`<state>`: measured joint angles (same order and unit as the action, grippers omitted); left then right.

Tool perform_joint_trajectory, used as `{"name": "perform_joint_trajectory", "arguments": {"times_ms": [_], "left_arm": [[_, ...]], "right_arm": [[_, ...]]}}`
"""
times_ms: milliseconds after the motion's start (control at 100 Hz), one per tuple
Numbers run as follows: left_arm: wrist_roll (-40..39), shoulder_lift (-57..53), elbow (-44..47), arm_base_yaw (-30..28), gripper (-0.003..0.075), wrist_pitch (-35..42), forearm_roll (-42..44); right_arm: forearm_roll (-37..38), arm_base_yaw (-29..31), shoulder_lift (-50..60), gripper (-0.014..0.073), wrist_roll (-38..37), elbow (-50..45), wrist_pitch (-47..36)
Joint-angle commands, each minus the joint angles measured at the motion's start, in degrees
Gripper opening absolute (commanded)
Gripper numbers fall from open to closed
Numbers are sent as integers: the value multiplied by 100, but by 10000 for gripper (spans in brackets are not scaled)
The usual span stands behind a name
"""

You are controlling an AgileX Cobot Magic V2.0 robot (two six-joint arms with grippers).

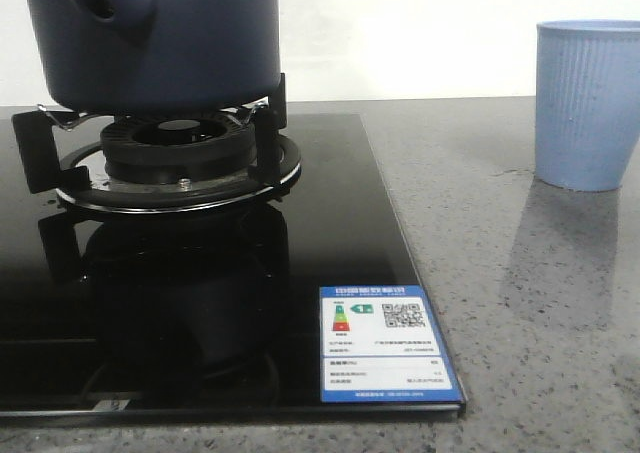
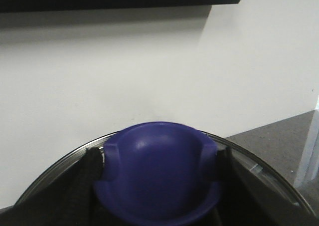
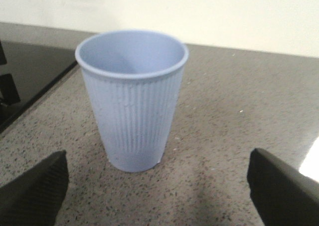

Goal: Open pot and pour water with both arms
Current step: 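Open the right gripper and withdraw it from the cup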

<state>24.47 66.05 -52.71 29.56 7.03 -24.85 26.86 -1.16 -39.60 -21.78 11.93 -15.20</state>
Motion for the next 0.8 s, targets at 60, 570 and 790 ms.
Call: {"name": "perform_joint_trajectory", "arguments": {"times_ms": [60, 570, 790], "left_arm": [[-14, 116, -215, 190, 351, 773, 0], [-14, 570, -215, 190, 351, 786, 0], [-14, 646, -215, 190, 351, 915, 0]], "right_arm": [[-73, 47, 341, 660, -33, 121, -135], [-73, 47, 495, 660, -33, 121, 126], [-73, 47, 495, 660, -33, 121, 126]]}}
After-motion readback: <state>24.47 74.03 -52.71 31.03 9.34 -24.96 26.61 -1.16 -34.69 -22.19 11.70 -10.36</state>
